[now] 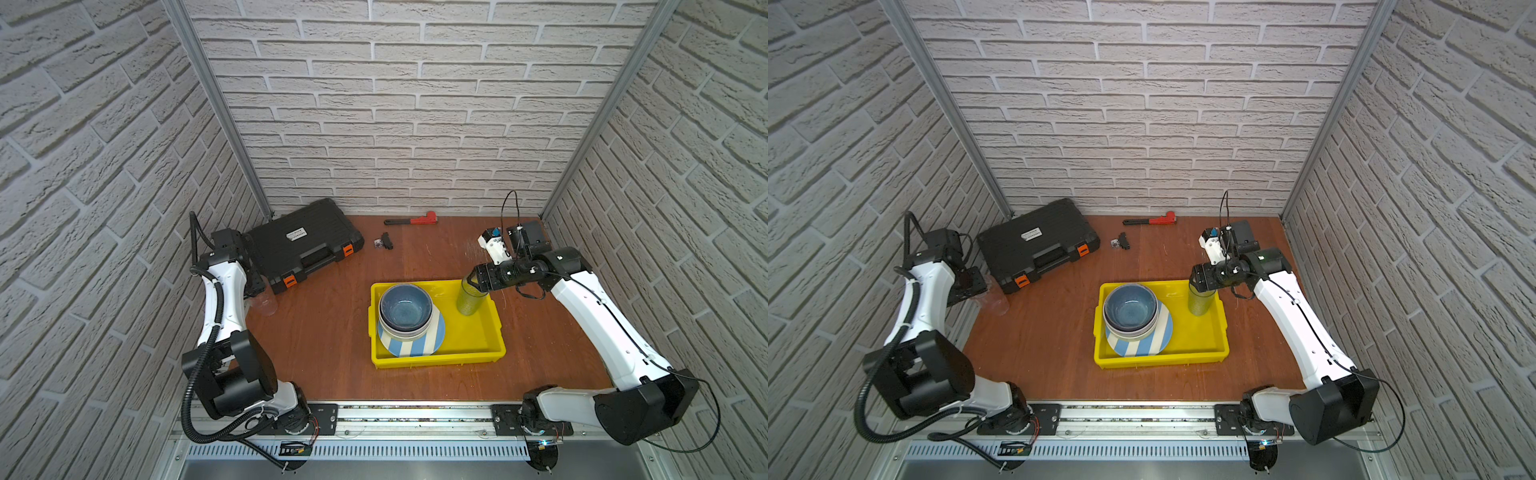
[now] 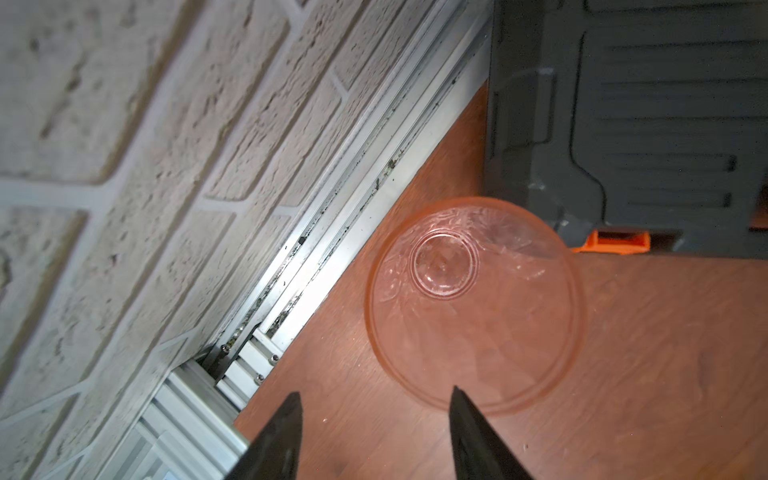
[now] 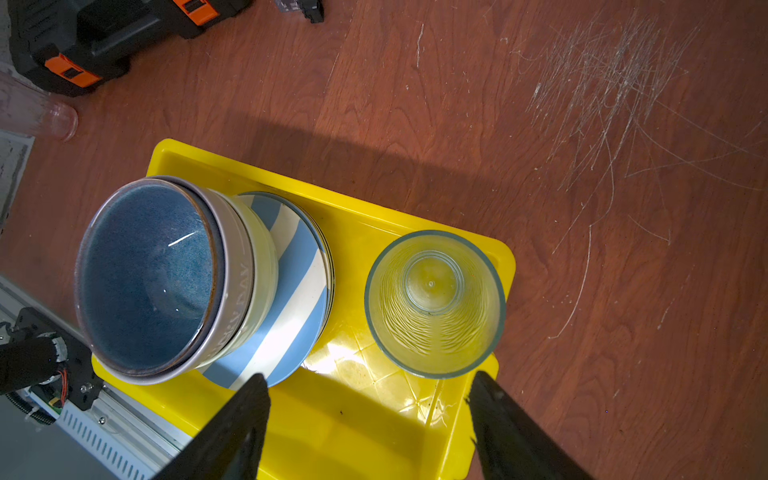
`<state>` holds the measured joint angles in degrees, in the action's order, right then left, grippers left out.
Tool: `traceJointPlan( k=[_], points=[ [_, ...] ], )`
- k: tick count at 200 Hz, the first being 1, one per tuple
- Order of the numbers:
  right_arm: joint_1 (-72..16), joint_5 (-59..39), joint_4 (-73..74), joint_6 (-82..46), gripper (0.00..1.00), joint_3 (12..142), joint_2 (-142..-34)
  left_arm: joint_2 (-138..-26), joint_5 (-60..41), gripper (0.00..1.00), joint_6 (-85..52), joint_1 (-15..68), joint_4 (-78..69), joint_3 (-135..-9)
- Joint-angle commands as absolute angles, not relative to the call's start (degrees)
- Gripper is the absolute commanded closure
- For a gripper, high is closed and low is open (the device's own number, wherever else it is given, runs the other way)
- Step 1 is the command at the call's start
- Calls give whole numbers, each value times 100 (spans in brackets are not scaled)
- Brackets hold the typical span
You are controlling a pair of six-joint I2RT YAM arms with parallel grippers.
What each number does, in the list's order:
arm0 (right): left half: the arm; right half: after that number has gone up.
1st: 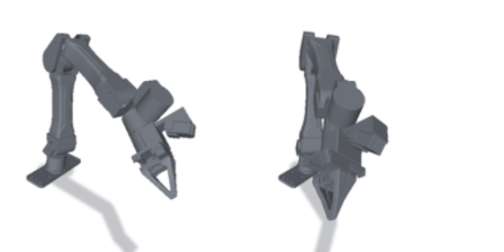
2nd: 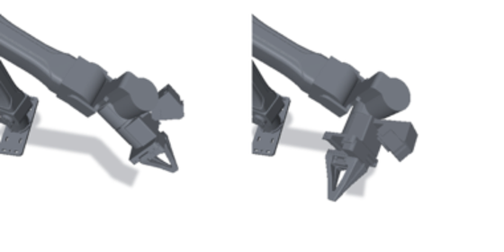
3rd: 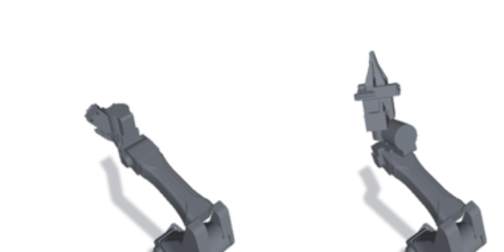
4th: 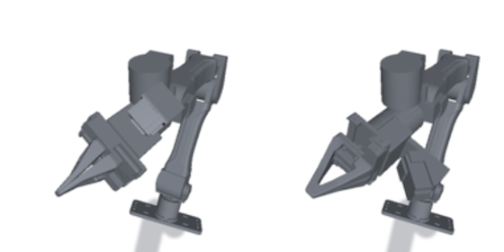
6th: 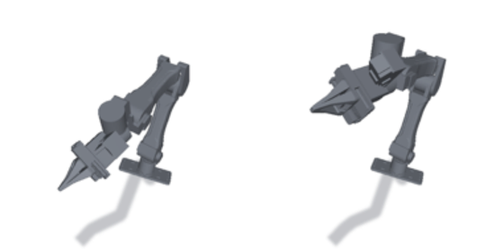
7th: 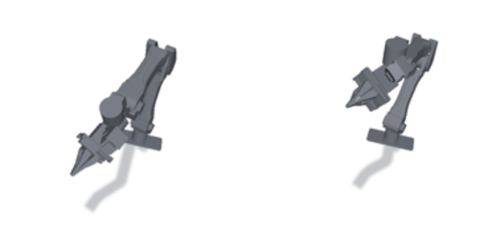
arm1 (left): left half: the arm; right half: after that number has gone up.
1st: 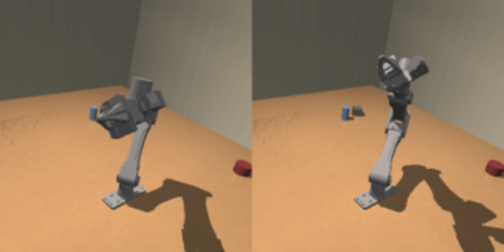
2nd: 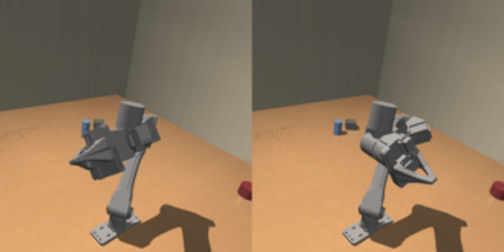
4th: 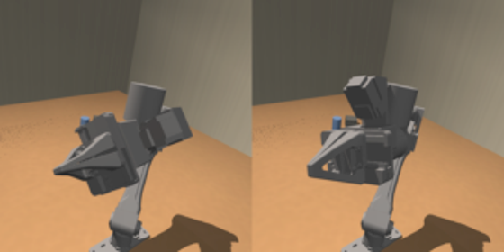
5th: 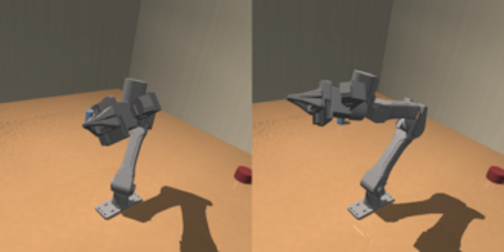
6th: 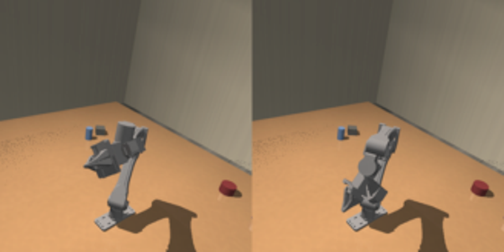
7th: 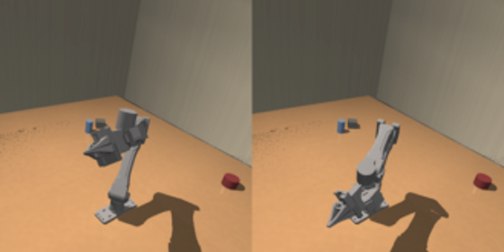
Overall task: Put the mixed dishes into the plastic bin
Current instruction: 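Lower the left gripper around the pink clear cup by the toolbox, then close the left gripper on the pink cup and lift it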
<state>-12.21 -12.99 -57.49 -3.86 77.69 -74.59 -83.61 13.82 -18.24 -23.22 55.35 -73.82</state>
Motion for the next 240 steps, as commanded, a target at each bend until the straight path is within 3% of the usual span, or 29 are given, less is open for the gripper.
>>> traceJointPlan(
  k=[1, 103, 140, 189, 240],
  points=[
    [-1208, -1380, -5564, -479, 24, 7623, -7266, -8444, 1389, 52, -1961, -2398, 5098, -7212],
    [-1213, -1452, -5354, -422, 24, 7428, -7242, -8815, 1143, 60, -1929, -2610, 4878, -7128],
    [-1212, -1476, -5309, -413, 24, 7309, -7238, -8941, 1091, 70, -1925, -2622, 4893, -7128],
    [-1207, -1459, -5229, -416, 24, 7205, -7198, -9079, 1027, 75, -1901, -2621, 4966, -7148],
    [-1213, -1282, -5308, -409, 24, 7293, -7116, -9001, 796, 94, -1893, -2611, 4957, -7153]
  ],
)
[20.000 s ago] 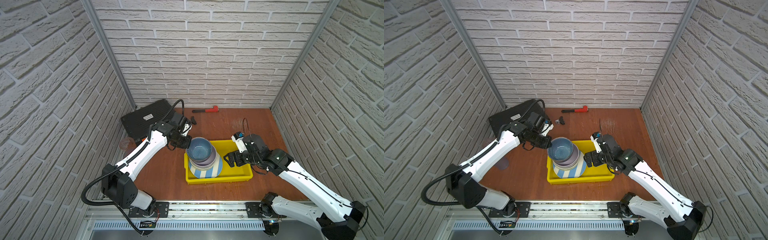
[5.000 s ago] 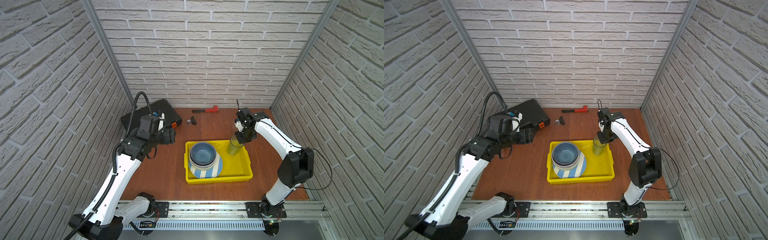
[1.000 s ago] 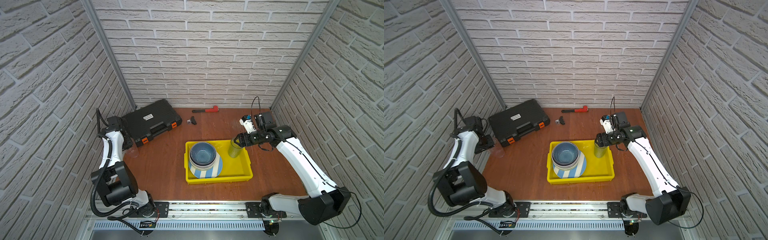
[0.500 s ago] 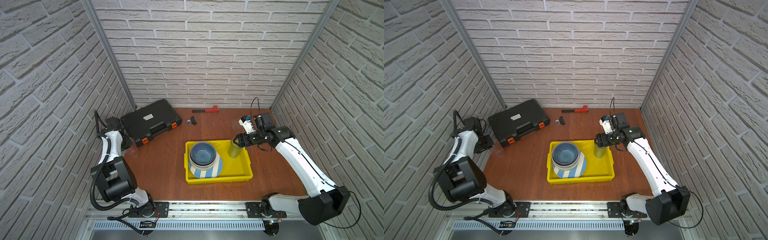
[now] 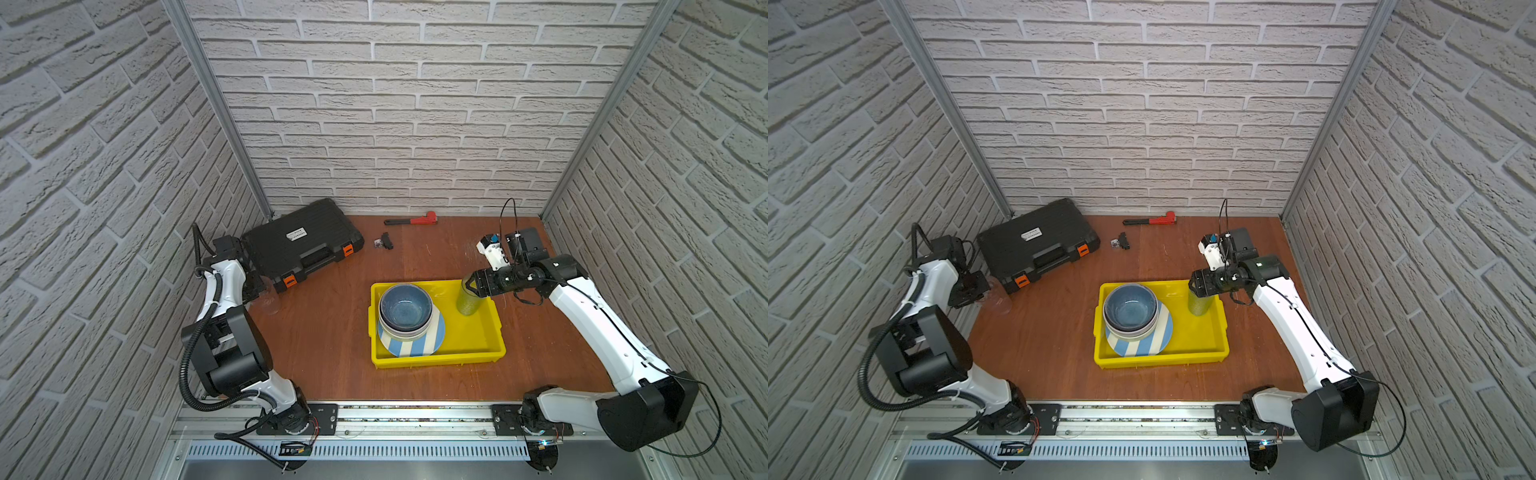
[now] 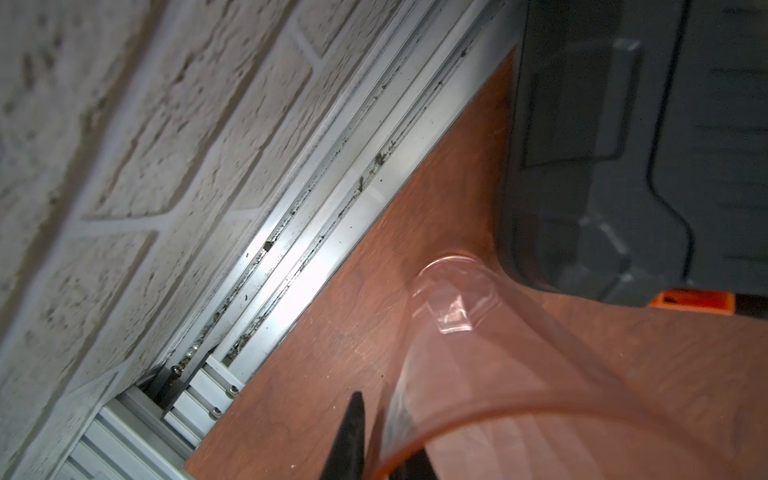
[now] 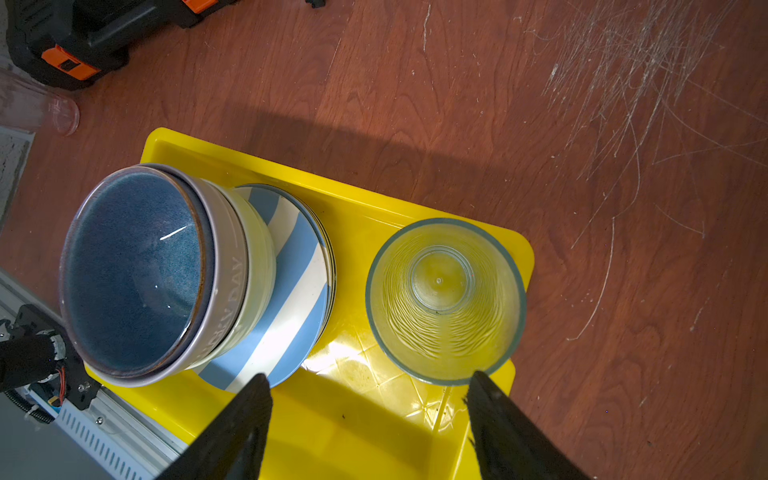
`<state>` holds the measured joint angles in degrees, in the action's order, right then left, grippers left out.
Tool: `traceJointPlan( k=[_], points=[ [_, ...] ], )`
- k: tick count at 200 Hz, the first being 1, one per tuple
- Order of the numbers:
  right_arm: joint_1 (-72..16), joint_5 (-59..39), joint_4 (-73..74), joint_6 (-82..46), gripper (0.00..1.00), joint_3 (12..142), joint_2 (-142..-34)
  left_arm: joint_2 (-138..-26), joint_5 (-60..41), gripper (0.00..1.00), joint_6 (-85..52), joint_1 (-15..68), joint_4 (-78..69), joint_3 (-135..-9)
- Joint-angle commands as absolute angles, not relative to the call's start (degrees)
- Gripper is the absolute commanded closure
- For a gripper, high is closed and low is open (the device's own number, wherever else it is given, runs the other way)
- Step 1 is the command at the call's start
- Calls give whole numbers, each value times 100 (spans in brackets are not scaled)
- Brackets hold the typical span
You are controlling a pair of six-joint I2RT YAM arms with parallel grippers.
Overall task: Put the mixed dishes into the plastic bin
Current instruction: 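Close the left gripper on the pink cup and lift it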
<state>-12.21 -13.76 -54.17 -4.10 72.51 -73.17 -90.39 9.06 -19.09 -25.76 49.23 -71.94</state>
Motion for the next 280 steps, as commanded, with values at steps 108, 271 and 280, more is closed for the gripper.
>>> traceJointPlan(
  k=[108, 271, 280],
  points=[
    [-1209, -1152, -5396, -559, 27, 7457, -6776, -8267, -199, 100, -1652, -1996, 5720, -7817],
    [-1854, -1409, -4938, -1042, 36, 7986, -6972, -8736, 175, 100, -1897, 888, 6605, -10238],
    [-1954, -1367, -4893, -1061, 36, 8044, -6999, -8824, 201, 100, -1944, 1083, 6589, -10326]
  ],
)
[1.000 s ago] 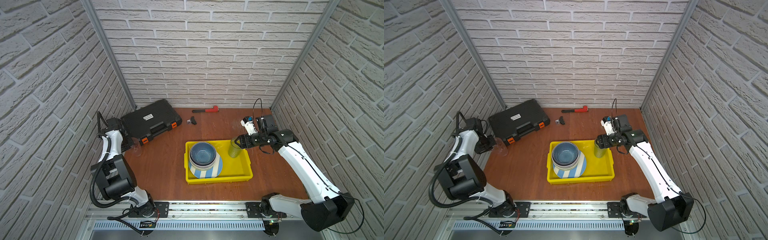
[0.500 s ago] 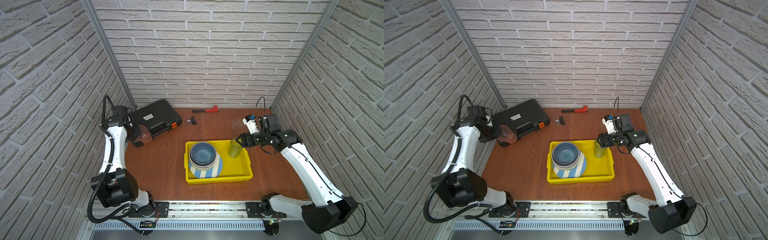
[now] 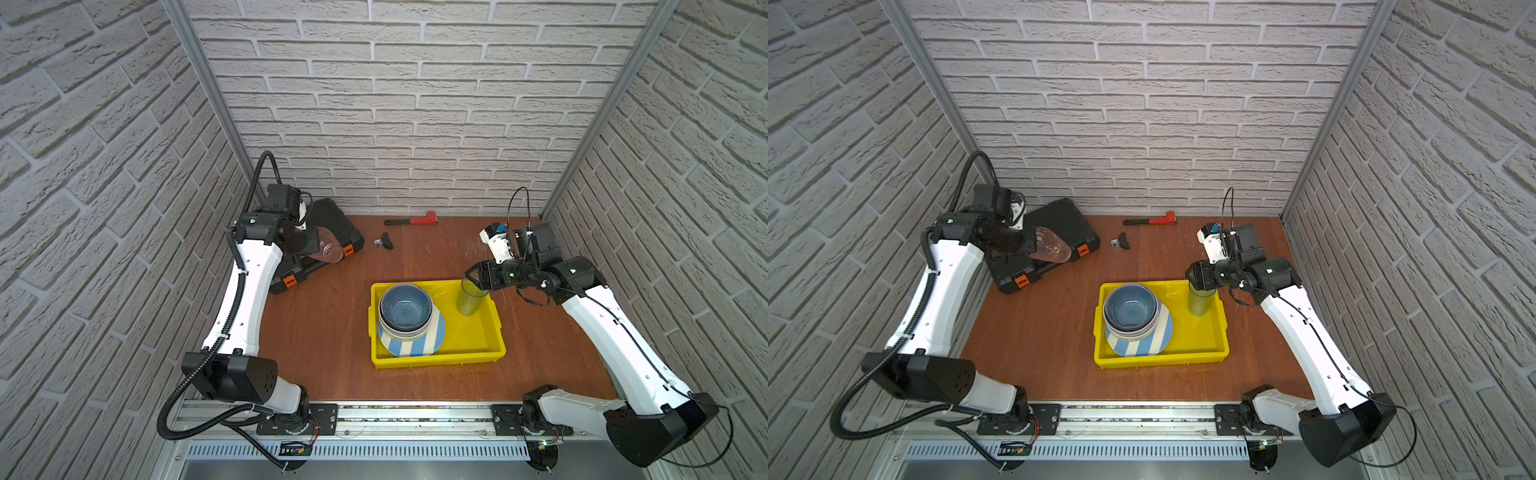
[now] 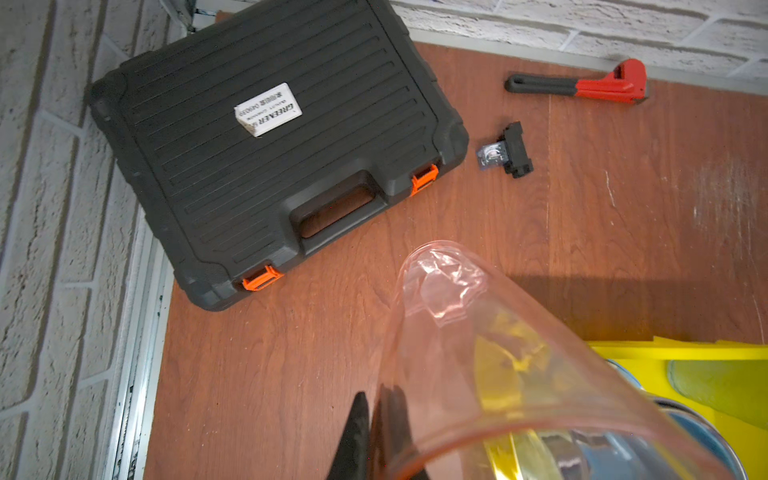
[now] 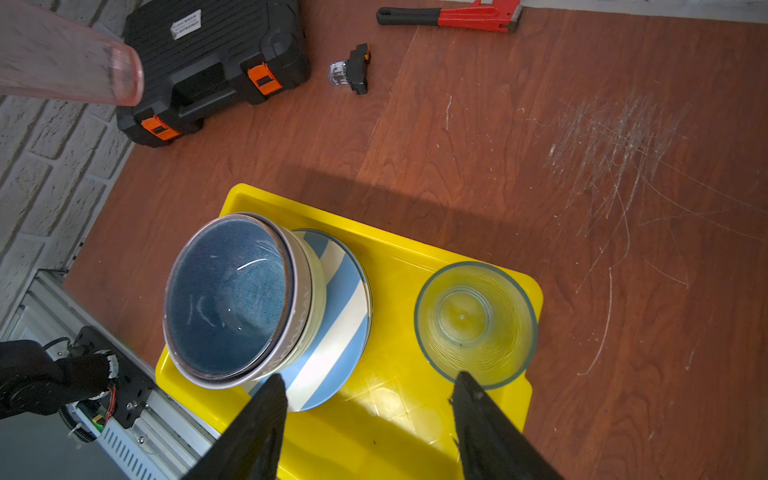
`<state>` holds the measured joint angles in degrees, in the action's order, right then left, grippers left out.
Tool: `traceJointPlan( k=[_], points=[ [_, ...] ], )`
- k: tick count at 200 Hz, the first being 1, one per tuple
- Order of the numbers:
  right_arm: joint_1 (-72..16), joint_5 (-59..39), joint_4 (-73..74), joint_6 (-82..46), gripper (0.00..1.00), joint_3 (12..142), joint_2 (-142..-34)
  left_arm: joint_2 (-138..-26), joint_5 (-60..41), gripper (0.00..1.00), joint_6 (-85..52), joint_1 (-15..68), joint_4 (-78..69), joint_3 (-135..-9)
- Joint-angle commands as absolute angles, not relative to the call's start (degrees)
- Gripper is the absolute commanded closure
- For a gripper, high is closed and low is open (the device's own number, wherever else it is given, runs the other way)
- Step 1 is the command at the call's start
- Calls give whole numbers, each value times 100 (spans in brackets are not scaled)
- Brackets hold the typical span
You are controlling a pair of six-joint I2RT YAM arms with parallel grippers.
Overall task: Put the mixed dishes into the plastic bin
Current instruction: 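Close the left gripper on the pink cup and lift it, then carry the pink cup over the bin while the right gripper reaches toward it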
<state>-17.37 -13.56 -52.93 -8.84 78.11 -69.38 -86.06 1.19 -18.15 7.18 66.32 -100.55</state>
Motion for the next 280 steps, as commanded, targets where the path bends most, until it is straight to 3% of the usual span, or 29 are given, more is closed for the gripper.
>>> traceJointPlan(
  k=[1, 78, 149, 280],
  points=[
    [-1966, -1360, -4890, -1067, 36, 8052, -7011, -8833, 206, 100, -1948, 1109, 6582, -10340],
    [-2545, -1200, -4000, -1502, 42, 8130, -7094, -9621, 681, 100, -2581, 2720, 6171, -11219],
    [-2883, -780, -3474, -1858, 46, 8415, -7382, -9798, 971, 100, -2953, 3599, 5403, -11318],
    [-3542, 358, -3187, -2232, 48, 8850, -8092, -10126, 2484, 100, -2849, 4678, 5208, -11602]
  ],
)
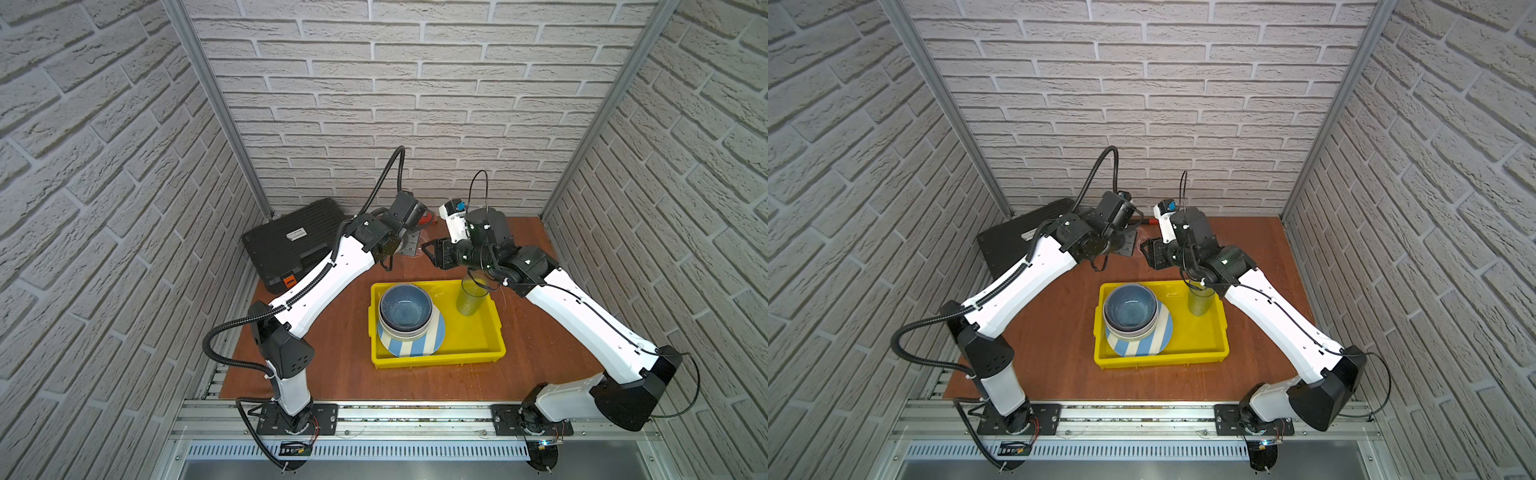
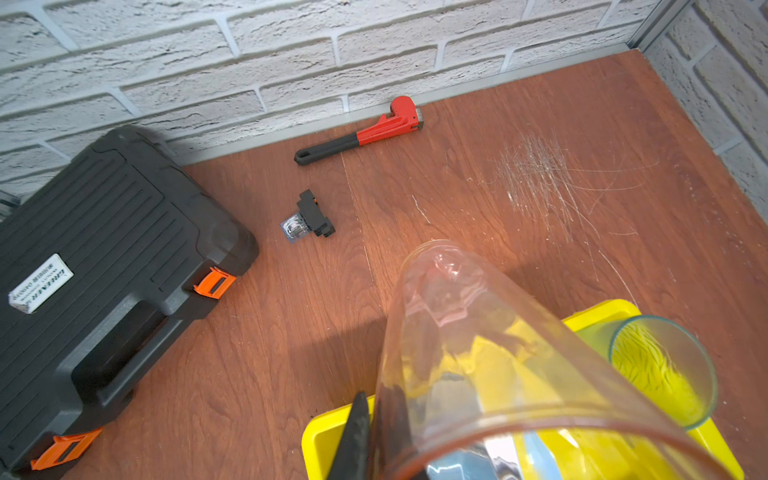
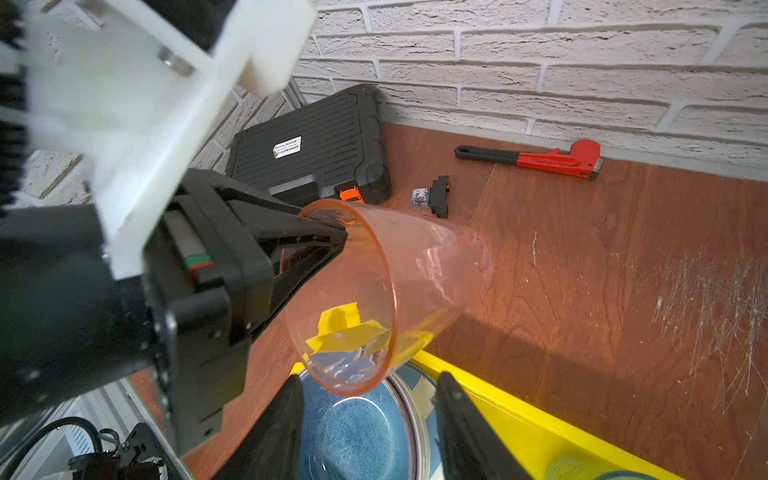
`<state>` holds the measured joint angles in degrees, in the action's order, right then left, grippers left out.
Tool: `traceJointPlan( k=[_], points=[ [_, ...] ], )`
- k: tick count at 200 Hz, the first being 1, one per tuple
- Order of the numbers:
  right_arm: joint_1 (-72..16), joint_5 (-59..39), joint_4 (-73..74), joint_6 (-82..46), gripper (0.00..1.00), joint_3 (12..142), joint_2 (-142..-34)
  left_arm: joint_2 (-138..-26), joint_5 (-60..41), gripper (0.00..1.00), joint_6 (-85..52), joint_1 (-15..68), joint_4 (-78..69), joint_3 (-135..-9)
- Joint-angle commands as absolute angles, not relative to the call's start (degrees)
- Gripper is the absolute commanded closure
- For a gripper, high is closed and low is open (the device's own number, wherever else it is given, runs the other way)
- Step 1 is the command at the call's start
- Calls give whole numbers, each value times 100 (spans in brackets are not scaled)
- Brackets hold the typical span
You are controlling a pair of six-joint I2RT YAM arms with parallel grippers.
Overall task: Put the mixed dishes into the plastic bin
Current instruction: 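Carry the pink cup over the bin while the right gripper reaches toward it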
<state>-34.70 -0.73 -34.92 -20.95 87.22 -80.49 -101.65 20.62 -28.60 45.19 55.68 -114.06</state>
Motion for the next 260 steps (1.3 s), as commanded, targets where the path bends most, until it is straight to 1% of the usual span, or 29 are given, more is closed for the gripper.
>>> traceJointPlan(
  k=[1, 105, 186, 210, 260],
  points=[
    [-3542, 372, -3189, -2232, 48, 8846, -8093, -10125, 2495, 100, -2844, 4681, 5206, -11602],
    [-3621, 1114, -2935, -2501, 49, 8616, -8218, -9963, 2611, 100, -2778, 5055, 4950, -11585],
    [-3621, 1310, -2860, -2636, 56, 8305, -8132, -9671, 2654, 100, -2760, 5090, 4634, -11325],
    [-3621, 1352, -2802, -2661, 58, 8244, -8113, -9623, 2595, 100, -2733, 5098, 4597, -11294],
    [-3621, 1405, -2733, -2776, 74, 8209, -8121, -9432, 2254, 100, -2802, 5117, 4466, -11010]
  ],
)
